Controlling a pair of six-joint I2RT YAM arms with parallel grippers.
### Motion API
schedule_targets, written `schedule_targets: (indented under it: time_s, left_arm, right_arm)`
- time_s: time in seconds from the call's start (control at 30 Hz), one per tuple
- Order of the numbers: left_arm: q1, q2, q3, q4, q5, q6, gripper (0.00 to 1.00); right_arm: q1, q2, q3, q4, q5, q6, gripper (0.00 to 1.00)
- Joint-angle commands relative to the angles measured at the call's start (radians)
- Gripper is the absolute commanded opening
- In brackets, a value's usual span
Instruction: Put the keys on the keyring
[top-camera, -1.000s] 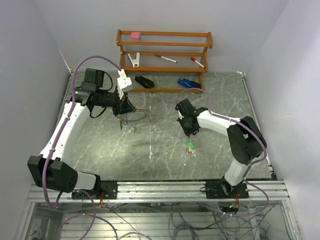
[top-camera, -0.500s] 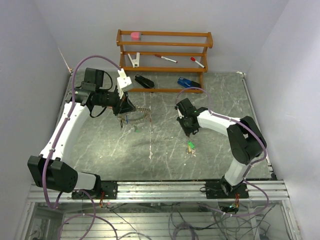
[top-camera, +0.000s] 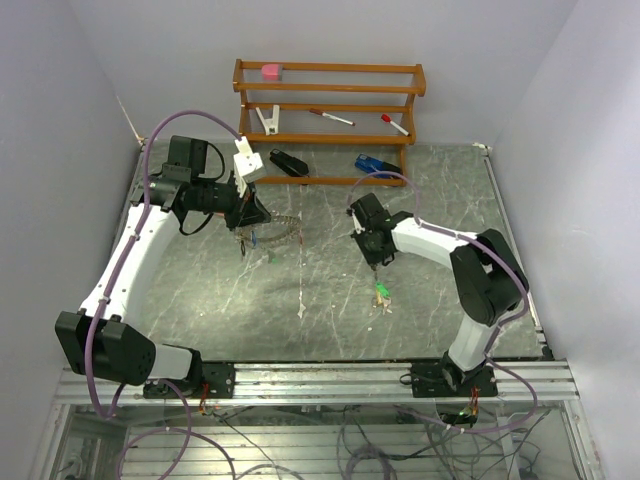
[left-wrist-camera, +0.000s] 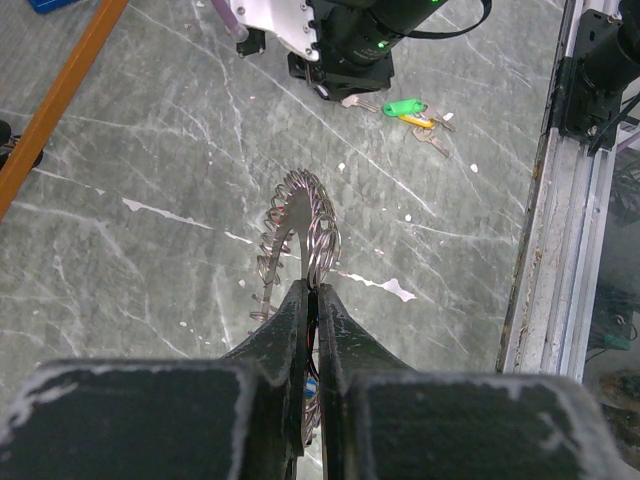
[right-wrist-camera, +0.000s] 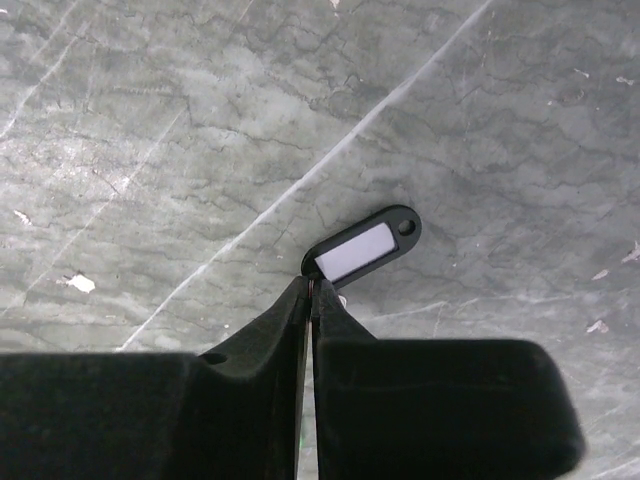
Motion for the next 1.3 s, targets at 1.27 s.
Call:
schedule_targets:
  time_s: [1.27]
  left_arm:
    - [-0.039,-0.036,0.138,0.071,-0.224,-0.143,0.07]
  right_arm:
    - [0.096,-0.181,0.031,-0.053,-0.521,0.127,0.0]
